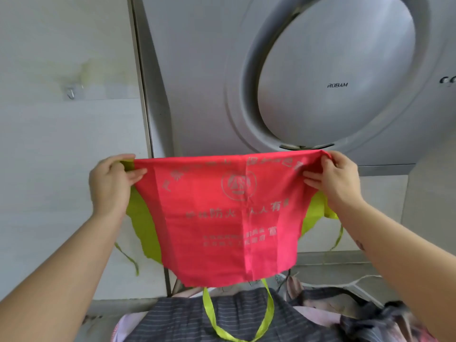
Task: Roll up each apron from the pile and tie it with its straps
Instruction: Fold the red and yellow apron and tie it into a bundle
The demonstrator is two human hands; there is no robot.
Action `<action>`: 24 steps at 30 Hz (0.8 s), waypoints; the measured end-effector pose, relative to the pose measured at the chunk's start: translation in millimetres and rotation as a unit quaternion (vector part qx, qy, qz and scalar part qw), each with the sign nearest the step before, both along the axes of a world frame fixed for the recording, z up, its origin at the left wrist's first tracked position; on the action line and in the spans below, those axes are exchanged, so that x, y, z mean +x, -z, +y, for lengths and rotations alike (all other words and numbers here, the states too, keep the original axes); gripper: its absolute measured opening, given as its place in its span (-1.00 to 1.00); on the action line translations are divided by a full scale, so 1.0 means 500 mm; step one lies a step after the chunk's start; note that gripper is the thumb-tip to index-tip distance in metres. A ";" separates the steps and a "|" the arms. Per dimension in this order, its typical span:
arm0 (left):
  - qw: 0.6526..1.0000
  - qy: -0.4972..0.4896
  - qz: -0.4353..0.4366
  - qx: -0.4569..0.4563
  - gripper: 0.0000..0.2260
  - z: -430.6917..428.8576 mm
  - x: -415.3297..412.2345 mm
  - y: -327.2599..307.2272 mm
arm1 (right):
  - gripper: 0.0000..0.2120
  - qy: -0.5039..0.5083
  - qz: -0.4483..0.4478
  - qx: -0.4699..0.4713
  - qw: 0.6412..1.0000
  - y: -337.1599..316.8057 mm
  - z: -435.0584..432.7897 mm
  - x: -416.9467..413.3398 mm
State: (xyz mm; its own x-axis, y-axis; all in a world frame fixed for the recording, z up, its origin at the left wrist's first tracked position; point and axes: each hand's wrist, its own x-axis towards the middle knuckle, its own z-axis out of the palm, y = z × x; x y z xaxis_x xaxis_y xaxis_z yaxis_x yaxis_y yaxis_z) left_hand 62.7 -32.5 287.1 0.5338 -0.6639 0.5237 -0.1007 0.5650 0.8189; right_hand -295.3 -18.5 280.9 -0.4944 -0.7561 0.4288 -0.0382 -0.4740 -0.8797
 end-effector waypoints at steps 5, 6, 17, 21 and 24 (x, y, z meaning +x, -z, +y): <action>0.982 -0.113 -0.015 -0.151 -0.71 0.080 -0.016 -0.032 | -0.80 0.175 0.056 -0.145 0.972 -0.002 0.055 0.008; 0.976 -0.121 -0.022 -0.177 -0.74 0.090 -0.015 -0.039 | -0.79 0.213 0.082 -0.177 0.957 -0.007 0.069 0.008; 0.964 -0.126 -0.217 0.086 -0.81 0.059 0.025 -0.018 | -0.78 0.316 0.278 -0.079 0.904 -0.015 0.075 -0.020; 0.890 0.074 -0.248 0.374 -0.76 0.022 0.045 0.055 | -0.76 0.186 0.403 0.203 0.873 0.054 -0.006 -0.069; 0.884 -0.004 -0.316 0.344 -0.74 -0.003 0.053 0.054 | -0.77 0.118 0.409 0.206 0.881 0.047 -0.036 -0.083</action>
